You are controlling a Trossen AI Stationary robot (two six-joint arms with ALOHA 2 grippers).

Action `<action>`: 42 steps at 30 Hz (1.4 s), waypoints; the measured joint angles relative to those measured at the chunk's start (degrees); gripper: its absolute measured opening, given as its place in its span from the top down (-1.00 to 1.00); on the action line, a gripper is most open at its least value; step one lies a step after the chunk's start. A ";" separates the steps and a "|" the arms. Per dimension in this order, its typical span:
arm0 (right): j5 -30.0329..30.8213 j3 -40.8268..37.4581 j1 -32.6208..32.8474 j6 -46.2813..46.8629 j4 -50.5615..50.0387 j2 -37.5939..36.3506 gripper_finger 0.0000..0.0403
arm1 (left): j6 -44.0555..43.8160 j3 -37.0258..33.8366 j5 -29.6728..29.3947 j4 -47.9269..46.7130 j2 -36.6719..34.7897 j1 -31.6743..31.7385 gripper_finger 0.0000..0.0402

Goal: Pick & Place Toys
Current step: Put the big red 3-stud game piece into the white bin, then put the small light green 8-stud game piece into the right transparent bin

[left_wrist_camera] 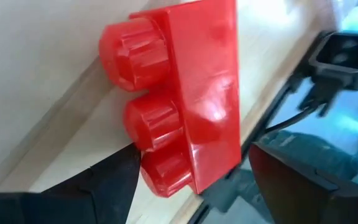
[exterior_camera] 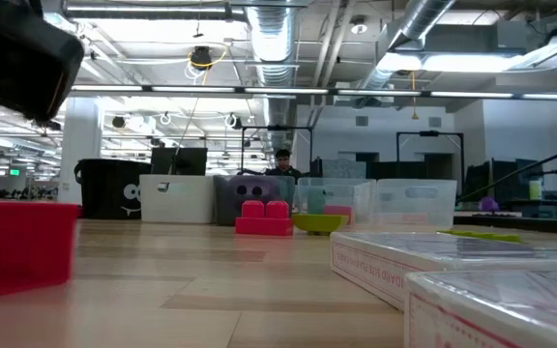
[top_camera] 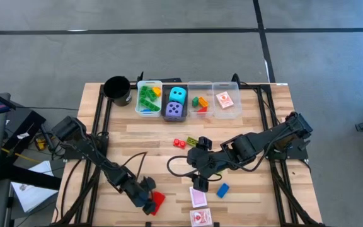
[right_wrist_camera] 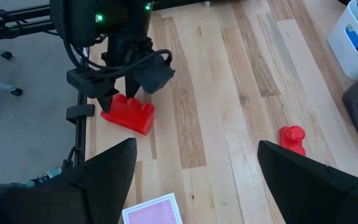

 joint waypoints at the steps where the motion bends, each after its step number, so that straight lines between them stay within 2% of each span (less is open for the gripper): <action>1: 0.00 0.00 0.08 0.00 -0.01 0.00 -0.63 | 0.00 0.00 -0.83 1.12 -0.01 0.00 -0.45; 10: 0.00 0.00 0.74 0.00 -0.01 0.00 -0.63 | 0.02 0.00 -5.58 7.72 -0.01 0.00 -0.22; 19: 0.00 0.00 0.72 0.02 0.01 0.00 -0.63 | 0.00 0.00 -6.05 9.40 -0.01 0.21 0.12; 22: 0.00 0.00 0.72 0.02 0.01 0.00 -0.63 | -0.28 0.00 -7.64 15.10 -0.04 0.89 0.15; 25: 0.04 0.00 0.90 0.50 0.03 0.00 -0.63 | 0.14 0.00 -11.99 25.69 -0.09 2.10 0.14; 28: 0.09 0.00 1.43 0.62 0.77 0.00 -0.63 | 4.51 0.02 -14.67 35.39 -0.10 3.78 0.10; 32: -2.38 0.00 3.29 -3.20 3.27 0.00 -0.63 | 12.40 0.02 -14.00 44.21 -0.10 5.63 0.06; 35: -6.55 0.08 4.76 -8.31 5.23 0.55 -0.63 | 15.14 0.02 -10.29 48.85 -0.11 6.26 0.05; 39: -9.92 -0.17 5.33 -12.28 5.88 3.49 -0.63 | 15.63 0.02 -3.70 50.49 -1.64 6.23 0.06; 42: -10.70 -0.14 4.93 -12.23 5.95 4.96 -0.63 | 15.61 0.02 -2.70 50.39 -3.71 5.25 0.09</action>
